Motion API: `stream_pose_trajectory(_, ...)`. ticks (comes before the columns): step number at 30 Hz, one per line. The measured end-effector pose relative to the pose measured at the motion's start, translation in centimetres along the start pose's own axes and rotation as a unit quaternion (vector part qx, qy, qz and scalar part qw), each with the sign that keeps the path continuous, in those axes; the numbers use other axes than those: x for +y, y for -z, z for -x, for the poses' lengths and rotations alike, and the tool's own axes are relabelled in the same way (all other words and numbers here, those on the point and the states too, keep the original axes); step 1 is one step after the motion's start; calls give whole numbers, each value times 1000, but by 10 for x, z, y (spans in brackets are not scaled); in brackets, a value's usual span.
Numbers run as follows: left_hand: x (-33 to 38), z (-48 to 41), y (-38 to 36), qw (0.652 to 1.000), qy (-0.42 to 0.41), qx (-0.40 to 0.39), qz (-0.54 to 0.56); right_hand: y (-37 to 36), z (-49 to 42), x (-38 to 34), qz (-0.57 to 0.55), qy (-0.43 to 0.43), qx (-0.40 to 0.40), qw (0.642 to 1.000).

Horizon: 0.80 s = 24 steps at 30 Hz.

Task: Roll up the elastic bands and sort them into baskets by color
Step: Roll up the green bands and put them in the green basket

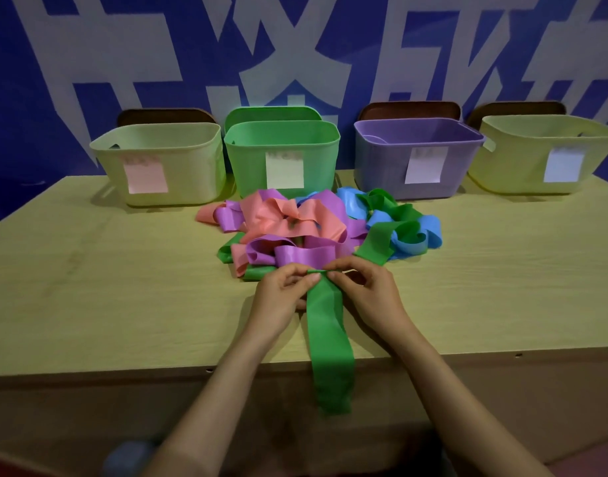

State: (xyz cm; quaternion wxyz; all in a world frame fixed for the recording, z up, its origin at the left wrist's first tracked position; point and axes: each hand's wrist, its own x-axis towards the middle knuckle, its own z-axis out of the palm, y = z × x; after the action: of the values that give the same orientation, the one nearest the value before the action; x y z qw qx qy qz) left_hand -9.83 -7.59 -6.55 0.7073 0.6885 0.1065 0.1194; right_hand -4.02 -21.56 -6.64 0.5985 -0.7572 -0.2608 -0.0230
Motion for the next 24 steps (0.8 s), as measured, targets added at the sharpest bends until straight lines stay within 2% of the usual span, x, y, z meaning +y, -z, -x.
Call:
stream_pose_trajectory(9, 2, 2, 1, 999, 10, -6, 31, -1, 3, 3, 55, 72, 15, 996)
stream_pose_trajectory(13, 0, 3, 2, 1000, 8, 1, 30, 0, 5, 4, 32, 34, 3, 999)
stream_pose_trajectory(17, 0, 5, 3, 1000, -2, 13, 28, -1, 5, -1, -57, -57, -15, 997)
stream_pose_trajectory(24, 2, 7, 3, 1000, -6, 25, -7, 0, 7, -2, -72, -51, -36, 995)
